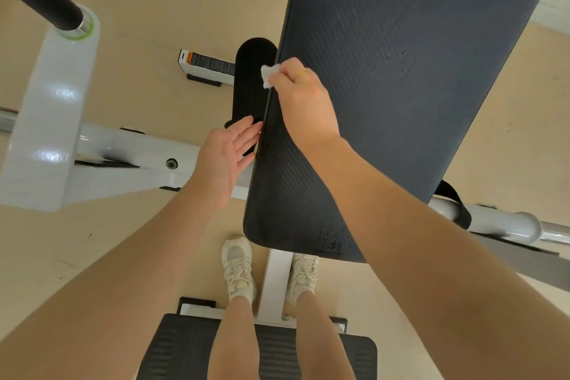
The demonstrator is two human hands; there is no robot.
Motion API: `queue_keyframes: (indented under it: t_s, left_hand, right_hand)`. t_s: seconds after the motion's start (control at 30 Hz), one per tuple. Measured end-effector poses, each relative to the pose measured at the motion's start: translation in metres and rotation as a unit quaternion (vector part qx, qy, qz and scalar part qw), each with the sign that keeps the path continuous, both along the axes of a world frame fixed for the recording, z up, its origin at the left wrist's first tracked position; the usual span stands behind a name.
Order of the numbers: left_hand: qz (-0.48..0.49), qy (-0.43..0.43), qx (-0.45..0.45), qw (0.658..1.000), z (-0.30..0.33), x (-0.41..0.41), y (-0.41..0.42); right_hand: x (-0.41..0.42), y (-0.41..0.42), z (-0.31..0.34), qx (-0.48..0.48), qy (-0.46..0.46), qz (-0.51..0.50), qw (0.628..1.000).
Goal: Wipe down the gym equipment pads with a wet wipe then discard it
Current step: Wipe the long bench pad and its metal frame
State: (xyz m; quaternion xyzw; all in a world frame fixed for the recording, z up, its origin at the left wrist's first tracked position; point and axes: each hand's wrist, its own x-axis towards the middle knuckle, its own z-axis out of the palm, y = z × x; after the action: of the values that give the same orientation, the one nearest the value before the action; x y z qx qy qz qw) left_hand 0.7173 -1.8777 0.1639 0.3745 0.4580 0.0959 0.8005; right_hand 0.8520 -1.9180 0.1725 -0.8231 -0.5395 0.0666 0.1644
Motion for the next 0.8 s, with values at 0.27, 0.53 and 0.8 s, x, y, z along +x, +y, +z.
queue_keyframes:
  t_s: [0.27, 0.53, 0.8]
  left_hand:
    - [-0.008, 0.008, -0.012, 1.0, 0.005, -0.007, 0.001]
    - [-0.219, 0.12, 0.286, 0.925, 0.012, 0.007, -0.015]
    - [-0.351, 0.229, 0.506, 0.753, -0.004, 0.016, -0.017]
  right_hand:
    - [-0.078, -0.105, -0.047, -0.058, 0.057, 0.14, 0.987]
    - [0.001, -0.054, 0.0, -0.002, 0.093, -0.047, 0.995]
    - [0.029, -0.062, -0.019, 0.052, 0.026, -0.037, 0.998]
